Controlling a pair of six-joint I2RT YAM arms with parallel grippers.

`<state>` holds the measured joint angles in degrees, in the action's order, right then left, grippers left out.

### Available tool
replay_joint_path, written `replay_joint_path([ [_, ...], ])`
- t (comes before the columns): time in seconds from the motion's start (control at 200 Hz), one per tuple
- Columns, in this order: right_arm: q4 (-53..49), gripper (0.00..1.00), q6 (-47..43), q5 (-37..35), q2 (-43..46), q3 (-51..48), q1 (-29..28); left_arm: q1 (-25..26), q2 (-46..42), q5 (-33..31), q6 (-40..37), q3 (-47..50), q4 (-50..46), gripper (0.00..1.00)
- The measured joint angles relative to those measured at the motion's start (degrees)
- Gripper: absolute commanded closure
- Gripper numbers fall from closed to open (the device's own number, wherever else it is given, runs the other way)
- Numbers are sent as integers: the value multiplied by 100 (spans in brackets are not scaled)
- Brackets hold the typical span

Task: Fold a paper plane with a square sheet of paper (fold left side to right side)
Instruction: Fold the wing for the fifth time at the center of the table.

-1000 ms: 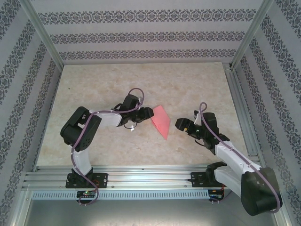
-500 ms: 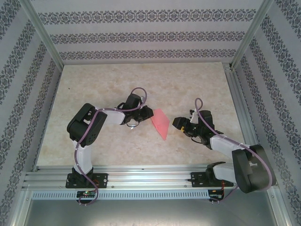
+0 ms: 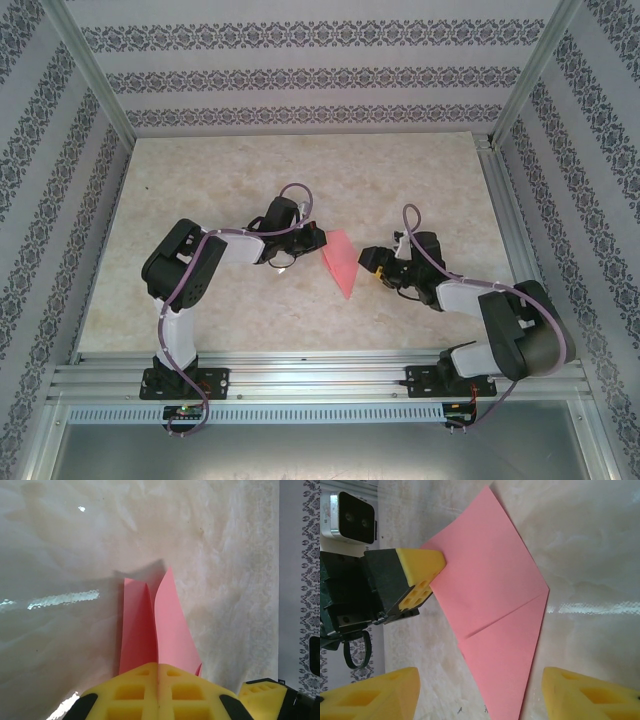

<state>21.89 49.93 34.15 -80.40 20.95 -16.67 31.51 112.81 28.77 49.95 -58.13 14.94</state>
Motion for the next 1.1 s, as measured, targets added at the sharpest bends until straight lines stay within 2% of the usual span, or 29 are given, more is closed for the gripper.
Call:
replay_joint_path([
  [0.345,13,38,232,-164,-514,188,-111,-144,-459,420,-343,199,164,100],
  [0.56,538,40,472,-105,-951,317,-358,-149,-483,579,-431,199,197,100],
  [0.884,1036,39,745,-50,-1211,348,-398,-264,-555,896,-378,321,501,100],
  [1.099,1187,47,745,2,-1235,393,-398,-299,-601,1023,-378,323,568,100],
])
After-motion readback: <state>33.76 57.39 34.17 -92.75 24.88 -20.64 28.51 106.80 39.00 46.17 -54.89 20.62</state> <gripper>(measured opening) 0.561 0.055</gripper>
